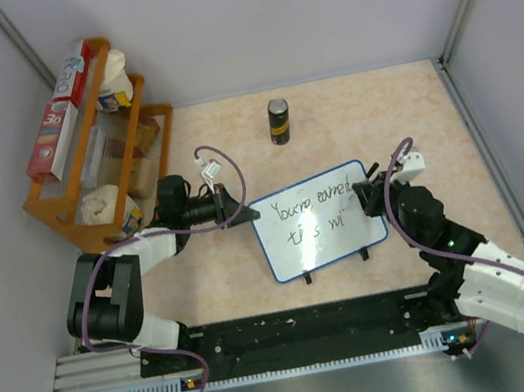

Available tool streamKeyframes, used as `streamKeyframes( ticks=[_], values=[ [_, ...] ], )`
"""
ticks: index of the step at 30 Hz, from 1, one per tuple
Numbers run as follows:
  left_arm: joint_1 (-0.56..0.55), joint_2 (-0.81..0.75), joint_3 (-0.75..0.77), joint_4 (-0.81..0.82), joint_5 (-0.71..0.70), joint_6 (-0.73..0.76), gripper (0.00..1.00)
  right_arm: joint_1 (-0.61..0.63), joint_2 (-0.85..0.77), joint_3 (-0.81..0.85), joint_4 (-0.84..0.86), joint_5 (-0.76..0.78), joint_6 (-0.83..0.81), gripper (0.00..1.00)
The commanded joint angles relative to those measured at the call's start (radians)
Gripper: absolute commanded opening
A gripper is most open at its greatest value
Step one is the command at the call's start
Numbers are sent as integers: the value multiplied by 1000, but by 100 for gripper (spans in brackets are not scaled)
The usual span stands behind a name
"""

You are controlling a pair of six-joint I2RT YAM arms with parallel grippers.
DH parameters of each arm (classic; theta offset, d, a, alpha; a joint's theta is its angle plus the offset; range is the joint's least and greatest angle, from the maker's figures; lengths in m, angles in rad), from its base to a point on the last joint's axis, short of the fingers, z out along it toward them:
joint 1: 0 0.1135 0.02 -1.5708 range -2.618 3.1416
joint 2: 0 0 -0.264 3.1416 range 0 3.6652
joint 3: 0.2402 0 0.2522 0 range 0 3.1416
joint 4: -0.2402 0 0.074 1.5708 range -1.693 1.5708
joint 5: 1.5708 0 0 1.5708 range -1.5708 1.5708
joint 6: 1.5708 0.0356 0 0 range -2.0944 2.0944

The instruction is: Write a sentence on the whiteboard

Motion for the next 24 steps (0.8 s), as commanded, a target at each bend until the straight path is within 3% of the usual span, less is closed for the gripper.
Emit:
streamKeyframes(
  ticks=[1, 24],
  values=[
    [-19, 38, -20, -71, -116, 125, 0, -10, 1, -15, -2, -3, 12, 0],
    [-19, 40, -18, -71, -116, 125, 0, -10, -30, -67, -81, -29, 28, 0]
  ],
)
